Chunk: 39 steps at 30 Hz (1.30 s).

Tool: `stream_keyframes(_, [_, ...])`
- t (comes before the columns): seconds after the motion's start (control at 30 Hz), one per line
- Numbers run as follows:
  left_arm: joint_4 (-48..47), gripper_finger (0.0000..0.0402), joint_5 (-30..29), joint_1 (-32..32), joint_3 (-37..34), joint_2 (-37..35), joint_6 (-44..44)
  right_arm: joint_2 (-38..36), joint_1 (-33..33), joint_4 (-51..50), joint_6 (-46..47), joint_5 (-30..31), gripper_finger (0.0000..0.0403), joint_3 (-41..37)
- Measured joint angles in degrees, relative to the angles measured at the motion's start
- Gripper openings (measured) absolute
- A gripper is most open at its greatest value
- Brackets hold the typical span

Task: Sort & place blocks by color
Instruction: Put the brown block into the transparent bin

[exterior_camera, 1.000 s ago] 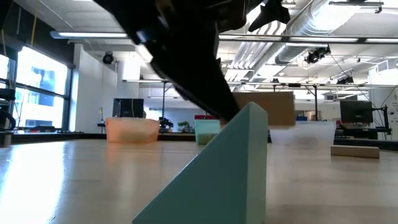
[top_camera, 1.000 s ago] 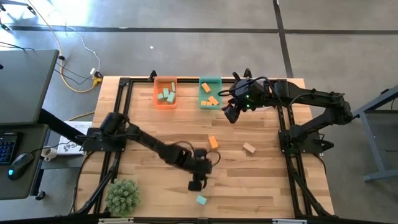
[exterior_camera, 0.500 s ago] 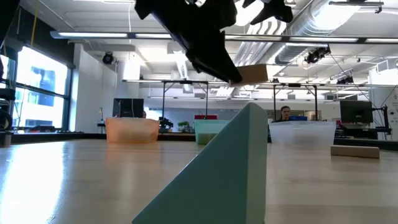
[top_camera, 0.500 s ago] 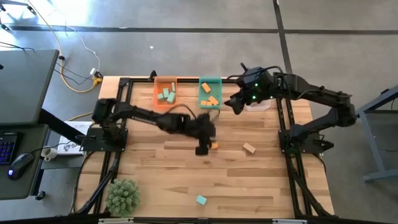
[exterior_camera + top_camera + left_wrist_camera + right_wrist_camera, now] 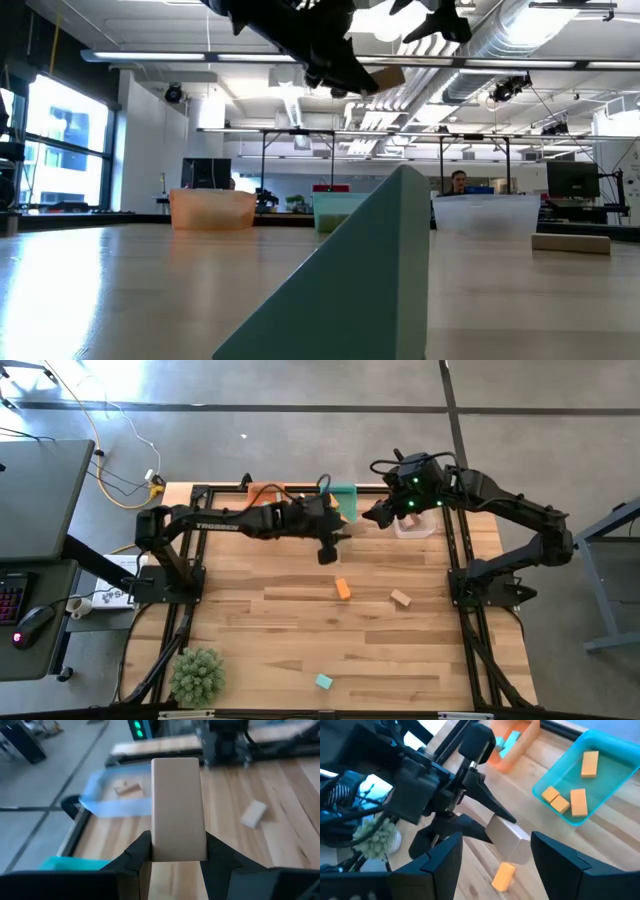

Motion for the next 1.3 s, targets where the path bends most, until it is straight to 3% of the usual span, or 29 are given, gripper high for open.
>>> stream_keyframes(0.47, [9.35,0.0107,0.05,1.64,0.00,-0.57,5.85,0.32,-0.72,3.00,1.34,8.07,0.0222,-0.04])
stream_keyframes(0.93, [16.24,0.0107,-6.06,1.65,-0.04,-0.65,15.62,1.16,-0.72,3.03,2.84,5.60,0.0220,-0.07])
stream_keyframes(1.3, [19.42,0.0108,-6.25,1.64,-0.04,-0.63,19.00,1.55,-0.69,2.73,3.57,6.02,0.0142,-0.11])
